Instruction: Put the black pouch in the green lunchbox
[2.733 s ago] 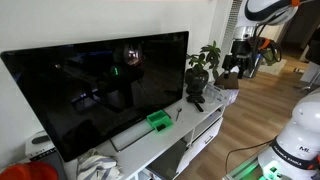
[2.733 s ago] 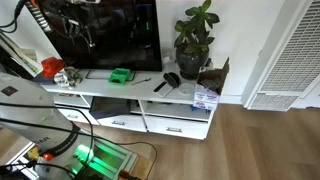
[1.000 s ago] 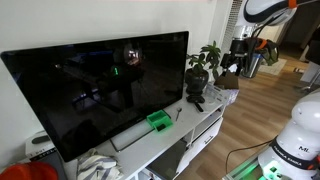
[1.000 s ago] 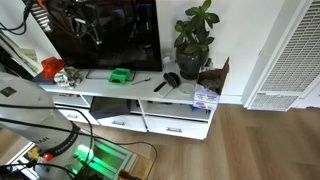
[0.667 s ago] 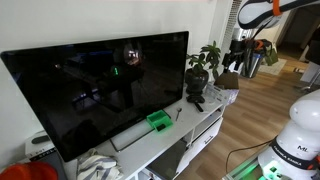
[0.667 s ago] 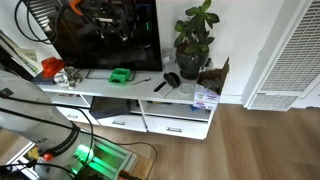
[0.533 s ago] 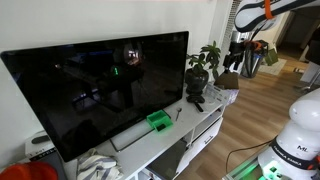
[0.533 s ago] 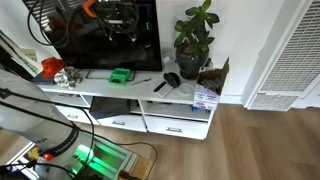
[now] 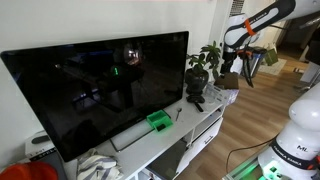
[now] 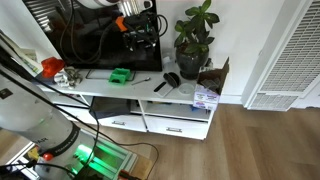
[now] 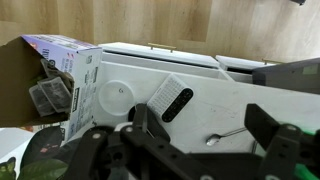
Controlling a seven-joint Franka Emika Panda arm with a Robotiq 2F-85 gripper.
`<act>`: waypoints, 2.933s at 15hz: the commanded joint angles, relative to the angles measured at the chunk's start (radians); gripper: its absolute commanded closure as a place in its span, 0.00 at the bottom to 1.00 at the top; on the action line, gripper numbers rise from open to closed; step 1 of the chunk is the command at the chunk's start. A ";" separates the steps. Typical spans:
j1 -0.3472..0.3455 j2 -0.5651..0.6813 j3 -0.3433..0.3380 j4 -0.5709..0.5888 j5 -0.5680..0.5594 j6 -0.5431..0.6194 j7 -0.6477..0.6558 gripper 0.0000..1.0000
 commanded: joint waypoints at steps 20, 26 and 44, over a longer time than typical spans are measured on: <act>-0.025 0.580 0.004 0.256 -0.128 0.343 -0.013 0.00; -0.065 0.670 0.040 0.301 -0.135 0.373 -0.098 0.00; -0.142 0.890 0.123 0.398 -0.153 0.641 -0.274 0.00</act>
